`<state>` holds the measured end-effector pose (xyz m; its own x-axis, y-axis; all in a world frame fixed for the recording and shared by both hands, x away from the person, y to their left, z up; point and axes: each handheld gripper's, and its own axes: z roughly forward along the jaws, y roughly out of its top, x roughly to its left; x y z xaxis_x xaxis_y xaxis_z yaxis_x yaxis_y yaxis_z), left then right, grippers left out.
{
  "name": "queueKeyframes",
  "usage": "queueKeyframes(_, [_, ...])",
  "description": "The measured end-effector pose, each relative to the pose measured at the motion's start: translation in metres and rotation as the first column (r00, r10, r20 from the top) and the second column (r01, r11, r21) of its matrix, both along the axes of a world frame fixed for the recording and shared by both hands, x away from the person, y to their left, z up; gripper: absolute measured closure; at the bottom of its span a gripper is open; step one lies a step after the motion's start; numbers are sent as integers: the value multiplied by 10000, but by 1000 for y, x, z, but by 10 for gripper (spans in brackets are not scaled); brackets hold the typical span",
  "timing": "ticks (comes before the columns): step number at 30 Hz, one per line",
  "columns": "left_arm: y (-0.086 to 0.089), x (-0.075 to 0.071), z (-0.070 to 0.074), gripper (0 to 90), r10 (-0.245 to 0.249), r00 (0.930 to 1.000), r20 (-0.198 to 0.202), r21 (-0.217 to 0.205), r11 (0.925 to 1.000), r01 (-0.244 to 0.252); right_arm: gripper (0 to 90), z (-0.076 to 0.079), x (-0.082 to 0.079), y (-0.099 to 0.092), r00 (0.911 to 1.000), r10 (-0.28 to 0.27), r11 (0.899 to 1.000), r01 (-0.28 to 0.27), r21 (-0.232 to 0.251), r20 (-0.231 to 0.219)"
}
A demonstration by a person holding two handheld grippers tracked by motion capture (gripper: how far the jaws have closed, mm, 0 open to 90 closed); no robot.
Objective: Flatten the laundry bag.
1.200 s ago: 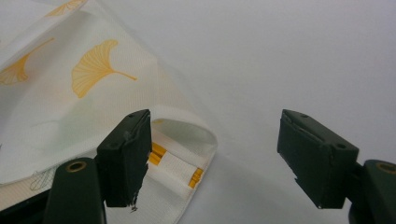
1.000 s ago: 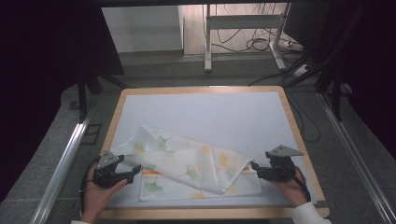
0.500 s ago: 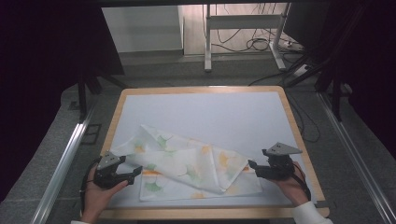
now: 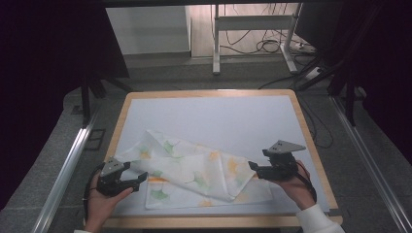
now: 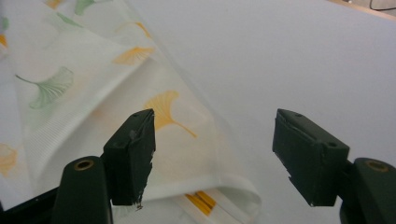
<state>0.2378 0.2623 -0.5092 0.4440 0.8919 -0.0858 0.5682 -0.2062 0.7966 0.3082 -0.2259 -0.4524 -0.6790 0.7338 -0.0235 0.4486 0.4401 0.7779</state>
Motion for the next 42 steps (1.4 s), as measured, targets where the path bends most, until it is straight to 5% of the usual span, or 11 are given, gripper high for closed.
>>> queueKeyframes(8, [-4,1,-2,220,-47,10000,-45,69,10000,47,310,5,-1,17,9992,408,9990,-407,185,-29])
queueKeyframes(42, [-9,2,-4,218,-319,9994,-144,159,9994,321,303,-18,2,71,9867,1439,9879,-1476,-470,-752])
